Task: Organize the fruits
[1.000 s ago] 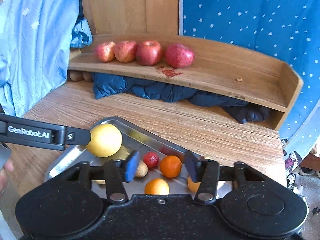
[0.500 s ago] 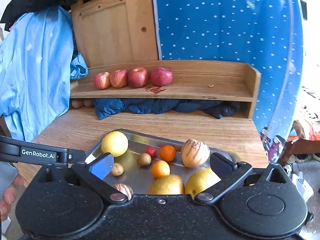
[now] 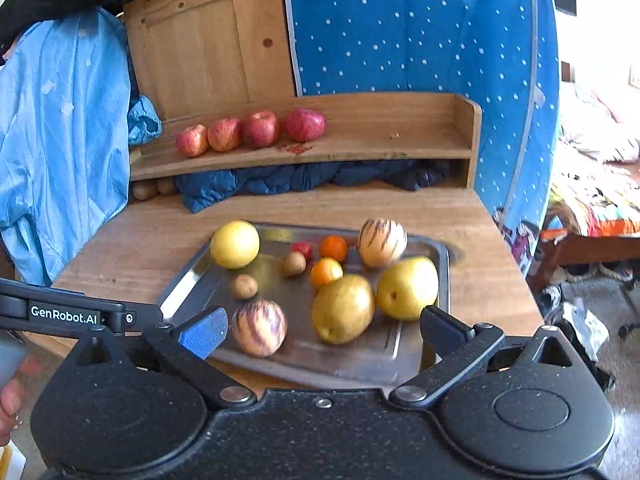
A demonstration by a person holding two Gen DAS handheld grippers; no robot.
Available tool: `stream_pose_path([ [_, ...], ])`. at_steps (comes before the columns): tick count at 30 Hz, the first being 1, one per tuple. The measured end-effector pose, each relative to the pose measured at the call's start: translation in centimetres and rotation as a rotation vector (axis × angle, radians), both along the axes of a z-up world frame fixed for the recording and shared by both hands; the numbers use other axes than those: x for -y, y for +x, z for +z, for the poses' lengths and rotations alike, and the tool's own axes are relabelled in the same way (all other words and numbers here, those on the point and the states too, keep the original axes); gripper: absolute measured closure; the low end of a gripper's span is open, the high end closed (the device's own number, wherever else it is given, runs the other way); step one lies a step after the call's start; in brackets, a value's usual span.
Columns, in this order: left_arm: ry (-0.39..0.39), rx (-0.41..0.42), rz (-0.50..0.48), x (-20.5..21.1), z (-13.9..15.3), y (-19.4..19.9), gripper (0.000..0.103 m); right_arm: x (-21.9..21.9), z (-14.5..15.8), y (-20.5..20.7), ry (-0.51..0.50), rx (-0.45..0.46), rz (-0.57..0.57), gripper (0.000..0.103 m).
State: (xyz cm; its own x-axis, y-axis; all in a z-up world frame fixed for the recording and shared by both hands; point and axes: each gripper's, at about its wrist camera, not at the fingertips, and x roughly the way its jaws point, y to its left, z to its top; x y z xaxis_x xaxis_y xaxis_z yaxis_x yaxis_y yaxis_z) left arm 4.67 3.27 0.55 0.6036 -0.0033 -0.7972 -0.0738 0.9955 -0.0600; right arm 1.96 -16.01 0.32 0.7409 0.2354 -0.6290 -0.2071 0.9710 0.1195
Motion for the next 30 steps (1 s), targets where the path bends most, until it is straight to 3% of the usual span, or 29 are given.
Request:
stream_pose_path([
  [11,0.015,-0.026,-0.078,-1.0,-1.4,-2.4,0.001,-0.7,-1.4,-2.7,0.001,-0.084,-0.081,0.001],
  [30,-0.003,-0.046,-0.088,-2.4,-1.9,-3.2,0.001,-2.0,-1.5,-3.5,-0.012,-0.094,-0.098,0.001],
])
